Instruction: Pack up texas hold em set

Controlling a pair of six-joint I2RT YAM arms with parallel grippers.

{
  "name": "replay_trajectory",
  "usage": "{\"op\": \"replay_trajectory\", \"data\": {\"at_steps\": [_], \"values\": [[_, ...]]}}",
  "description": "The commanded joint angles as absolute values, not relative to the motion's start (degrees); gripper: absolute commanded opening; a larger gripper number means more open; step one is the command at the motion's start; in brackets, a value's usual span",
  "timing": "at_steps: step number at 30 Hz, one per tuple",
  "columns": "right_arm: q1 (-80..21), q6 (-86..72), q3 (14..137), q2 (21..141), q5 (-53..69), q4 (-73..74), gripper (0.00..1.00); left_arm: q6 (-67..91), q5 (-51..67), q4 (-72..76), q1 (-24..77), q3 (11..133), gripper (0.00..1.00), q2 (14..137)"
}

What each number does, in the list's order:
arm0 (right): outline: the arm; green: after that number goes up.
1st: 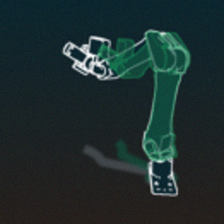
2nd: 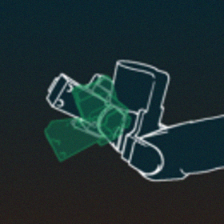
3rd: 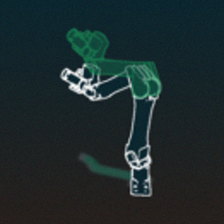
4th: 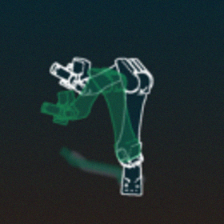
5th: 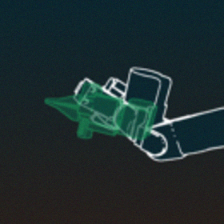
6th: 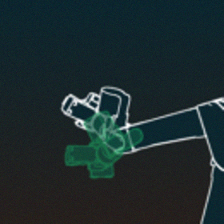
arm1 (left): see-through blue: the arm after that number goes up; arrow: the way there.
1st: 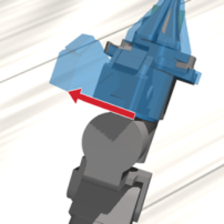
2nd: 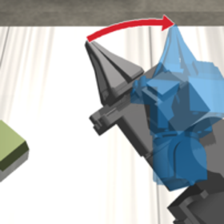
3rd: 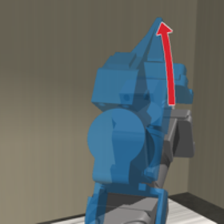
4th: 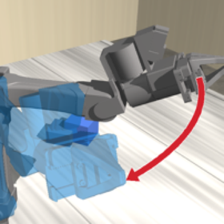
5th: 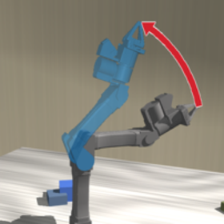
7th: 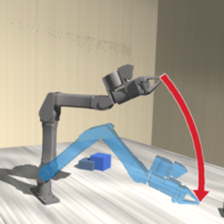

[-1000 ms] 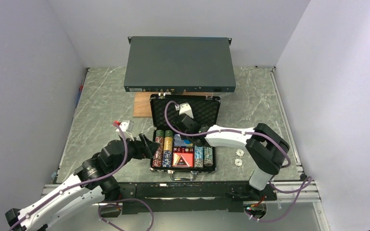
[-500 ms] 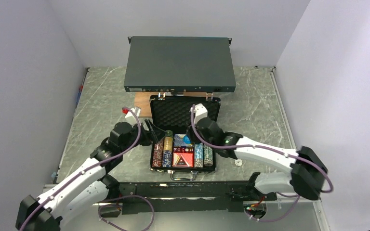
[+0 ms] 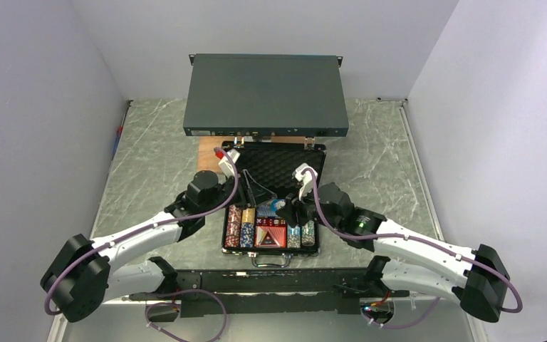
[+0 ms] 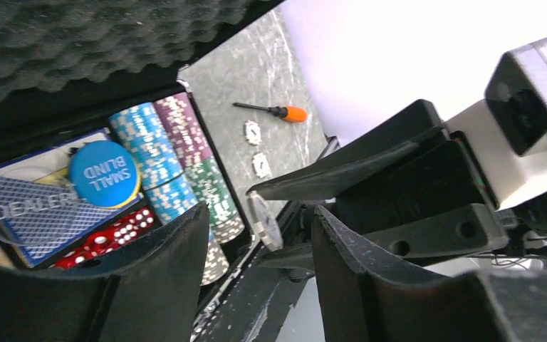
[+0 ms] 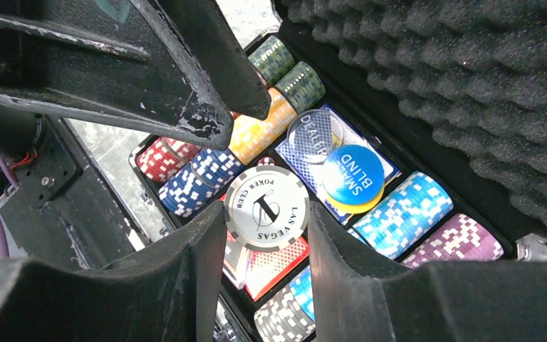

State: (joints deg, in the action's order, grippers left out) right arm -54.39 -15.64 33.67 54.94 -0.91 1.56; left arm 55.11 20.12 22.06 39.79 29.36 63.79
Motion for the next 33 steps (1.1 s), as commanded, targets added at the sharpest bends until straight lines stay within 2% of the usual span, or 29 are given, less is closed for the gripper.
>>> {"op": "replay_trajectory", "data": {"at_steps": [1, 12, 17, 23, 24, 25, 28, 30, 33], "values": [[-54.3, -14.7, 32.3, 52.4, 1.5, -1.4, 0.27, 57.4, 18.9, 28.0, 42.2, 31.8, 0.59, 64.6], [-54.3, -14.5, 31.1, 48.1, 0.2, -1.9, 0.26, 57.4, 16.4, 22.9, 46.3, 34.7, 0.55, 68.7], [-54.3, -14.2, 31.1, 48.1, 0.1, -2.2, 0.26, 58.2, 19.7, 27.2, 47.1, 34.9, 0.37, 70.9], [-54.3, -13.9, 30.2, 46.7, -2.0, -1.3, 0.28, 60.5, 23.9, 35.9, 47.1, 33.5, 0.08, 73.2], [-54.3, -13.9, 30.4, 46.6, -2.4, -0.5, 0.34, 60.4, 24.2, 36.7, 47.1, 33.3, 0.02, 73.2], [-54.3, -14.3, 30.6, 46.4, -3.1, 1.1, 0.43, 60.0, 24.2, 37.2, 47.2, 33.1, 0.0, 73.0], [-54.3, -17.3, 32.6, 46.9, -6.7, 8.7, 0.66, 54.3, 22.4, 33.7, 47.5, 33.9, 0.0, 71.0], [-54.3, -20.3, 34.3, 46.7, -8.8, 15.1, 0.74, 44.9, 18.6, 27.2, 49.2, 35.8, 0.0, 68.9], [-54.2, -27.5, 36.6, 43.8, -14.1, 25.3, 0.81, 33.4, 12.4, 20.5, 53.1, 38.4, 0.0, 68.0]]}}
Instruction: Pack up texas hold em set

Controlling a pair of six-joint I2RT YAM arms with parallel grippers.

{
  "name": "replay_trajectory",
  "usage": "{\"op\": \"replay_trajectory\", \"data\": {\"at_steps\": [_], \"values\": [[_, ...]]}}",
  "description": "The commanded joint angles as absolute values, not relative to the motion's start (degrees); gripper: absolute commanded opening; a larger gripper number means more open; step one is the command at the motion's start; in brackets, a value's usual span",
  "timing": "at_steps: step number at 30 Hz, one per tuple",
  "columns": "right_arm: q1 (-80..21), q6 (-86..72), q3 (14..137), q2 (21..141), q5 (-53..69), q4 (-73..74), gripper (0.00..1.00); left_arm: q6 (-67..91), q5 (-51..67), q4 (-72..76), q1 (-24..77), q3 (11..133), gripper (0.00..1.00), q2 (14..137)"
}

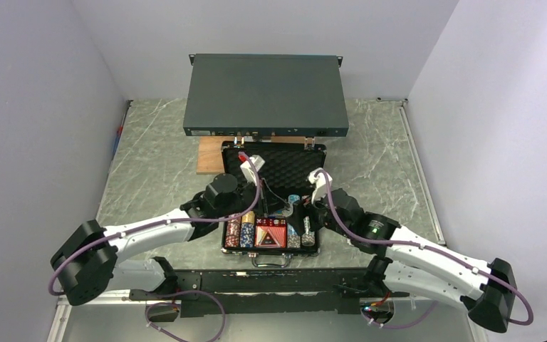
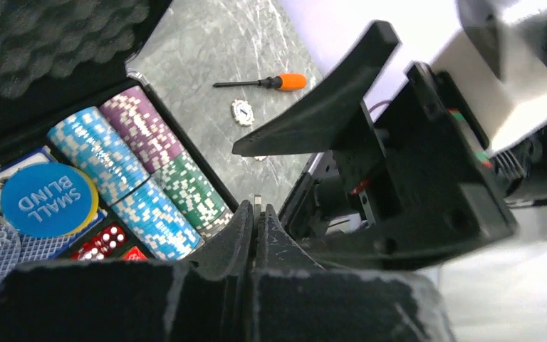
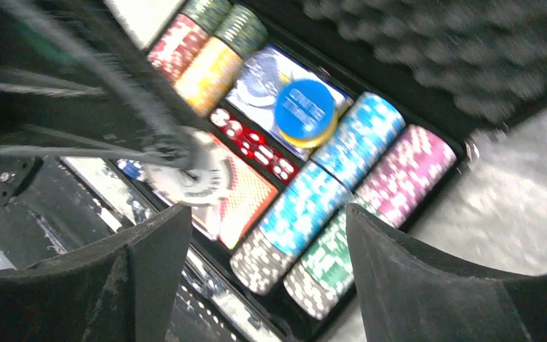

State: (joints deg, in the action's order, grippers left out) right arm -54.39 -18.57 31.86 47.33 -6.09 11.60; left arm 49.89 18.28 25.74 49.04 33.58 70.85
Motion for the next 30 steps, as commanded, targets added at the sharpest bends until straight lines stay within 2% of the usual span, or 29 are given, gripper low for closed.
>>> {"op": "replay_trajectory", "data": {"at_steps": [1, 8, 12, 19, 30], "values": [[-54.2, -30.2, 37.5, 42.4, -16.3, 29.2, 0.81, 30.1, 10.9, 20.4, 54.4, 38.7, 0.0, 68.2], [-54.1, -60.1, 48.7, 34.4, -38.7, 59.1, 0.79, 10.2, 8.2, 32.7, 63.3, 34.5, 0.0, 71.7], [-54.1, -65.5, 52.9, 34.9, -44.1, 68.6, 0.76, 5.0, 12.8, 40.4, 65.9, 34.4, 0.0, 77.4], [-54.1, -65.5, 54.4, 34.1, -47.2, 71.4, 0.75, 2.4, 25.3, 40.0, 67.9, 41.8, 0.0, 88.9], [-54.1, -62.1, 52.2, 31.9, -43.9, 67.2, 0.75, -3.2, 24.9, 33.4, 69.4, 44.9, 0.0, 95.0]]}}
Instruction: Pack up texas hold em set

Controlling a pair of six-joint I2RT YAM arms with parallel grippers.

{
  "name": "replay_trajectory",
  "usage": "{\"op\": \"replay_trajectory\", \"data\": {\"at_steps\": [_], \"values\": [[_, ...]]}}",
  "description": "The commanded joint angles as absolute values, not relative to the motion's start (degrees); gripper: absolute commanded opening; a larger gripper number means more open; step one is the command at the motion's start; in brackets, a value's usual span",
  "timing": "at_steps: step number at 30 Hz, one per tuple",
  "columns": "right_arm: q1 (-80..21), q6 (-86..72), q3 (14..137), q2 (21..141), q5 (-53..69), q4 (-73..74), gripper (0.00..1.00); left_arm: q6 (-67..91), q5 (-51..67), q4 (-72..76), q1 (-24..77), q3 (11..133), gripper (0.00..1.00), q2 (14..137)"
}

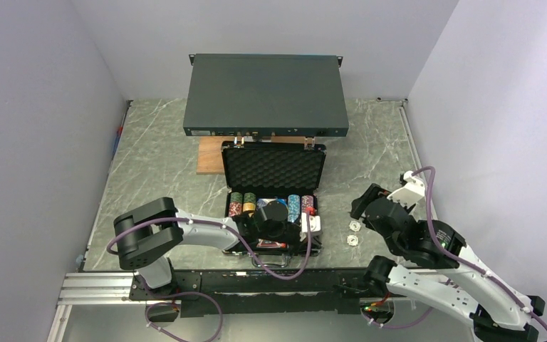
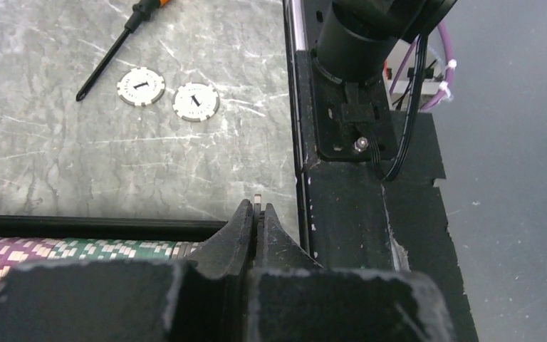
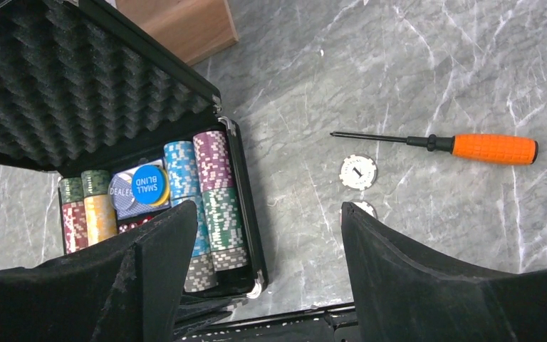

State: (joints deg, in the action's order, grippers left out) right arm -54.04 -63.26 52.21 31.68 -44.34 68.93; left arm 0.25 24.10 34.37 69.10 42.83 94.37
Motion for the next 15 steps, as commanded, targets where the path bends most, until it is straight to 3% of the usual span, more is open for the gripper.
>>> {"op": "replay_trajectory", "data": {"at_steps": [1, 15], "values": [[-54.1, -61.4, 52.0, 32.5, -43.4, 66.7, 0.75, -4.0, 24.3, 32.4, 69.3, 45.0, 0.0, 95.0], [-54.0, -60.2, 50.3, 36.3, -39.3, 63.7, 0.75, -9.2, 18.6, 27.5, 69.4, 46.7, 0.02, 98.6]]}}
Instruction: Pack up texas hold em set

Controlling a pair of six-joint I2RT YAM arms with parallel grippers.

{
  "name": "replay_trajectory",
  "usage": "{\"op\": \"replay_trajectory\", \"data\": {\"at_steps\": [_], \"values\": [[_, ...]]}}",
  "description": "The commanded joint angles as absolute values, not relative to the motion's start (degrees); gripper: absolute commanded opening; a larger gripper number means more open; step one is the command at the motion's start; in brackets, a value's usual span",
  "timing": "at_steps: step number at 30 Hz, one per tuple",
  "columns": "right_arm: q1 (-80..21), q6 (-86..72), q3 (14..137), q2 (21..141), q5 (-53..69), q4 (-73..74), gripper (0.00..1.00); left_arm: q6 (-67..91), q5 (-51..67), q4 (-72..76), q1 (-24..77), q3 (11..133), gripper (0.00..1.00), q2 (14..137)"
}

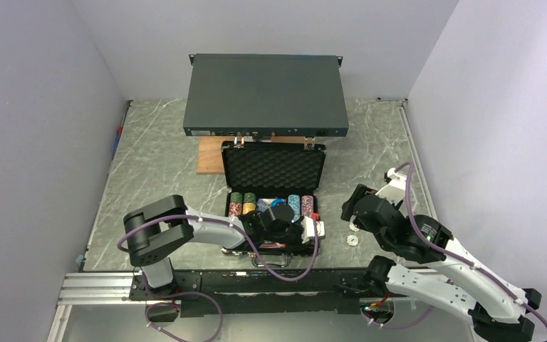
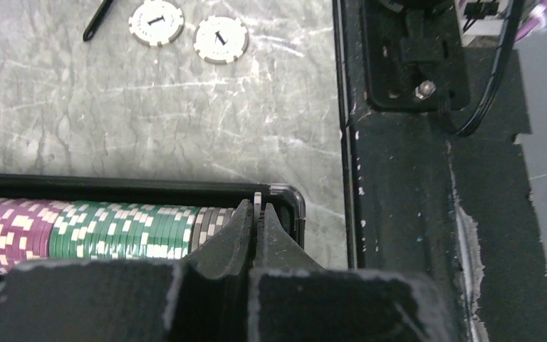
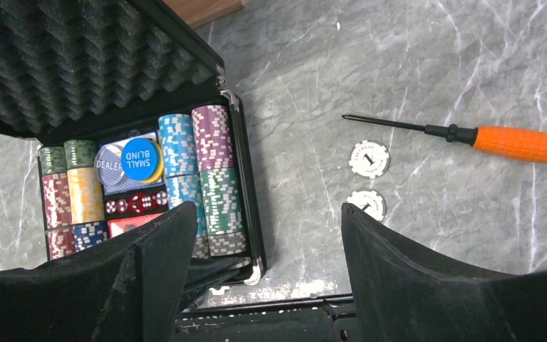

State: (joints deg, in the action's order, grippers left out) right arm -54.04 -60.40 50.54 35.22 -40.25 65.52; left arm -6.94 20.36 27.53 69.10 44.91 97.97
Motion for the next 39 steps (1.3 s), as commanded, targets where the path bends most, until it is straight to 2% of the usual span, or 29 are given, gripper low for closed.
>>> {"op": "replay_trajectory", "data": {"at_steps": [1, 4, 6, 8, 10, 12, 15, 19, 26, 39], "values": [[-53.9, -60.6, 50.3, 36.9, -39.1, 64.0, 0.75, -9.5, 18.3, 26.9, 69.3, 46.9, 0.02, 98.8], [-52.5, -62.2, 50.5, 40.2, -37.6, 65.5, 0.75, -9.9, 17.1, 26.8, 69.4, 46.5, 0.04, 98.4], [-48.4, -60.9, 50.1, 42.4, -34.1, 65.1, 0.75, -9.7, 15.2, 27.5, 69.3, 45.5, 0.1, 97.8], [-39.2, -55.1, 48.3, 43.8, -25.7, 61.4, 0.75, -9.6, 13.6, 27.6, 69.4, 45.1, 0.17, 97.4], [-25.2, -46.8, 45.3, 44.5, -13.7, 55.8, 0.76, -9.3, 12.5, 27.3, 69.4, 45.4, 0.29, 97.5], [-14.9, -41.7, 42.4, 46.5, -2.3, 53.1, 0.82, -8.8, 12.2, 27.7, 69.4, 45.4, 0.37, 97.6], [-5.4, -38.6, 39.9, 53.0, 8.5, 53.6, 0.87, -7.8, 11.8, 29.3, 69.4, 44.3, 0.46, 96.3], [-4.4, -39.1, 38.8, 60.2, 10.4, 56.8, 0.88, -5.1, 12.1, 31.5, 69.7, 42.3, 0.5, 92.2], [-5.8, -44.5, 32.6, 57.8, 6.2, 55.7, 0.76, 0.7, 12.5, 28.4, 69.8, 41.4, 0.53, 82.9], [-6.7, -49.2, 31.3, 68.1, -3.2, 46.3, 0.64, 11.2, 13.1, 27.9, 69.8, 36.2, 0.57, 68.8]]}}
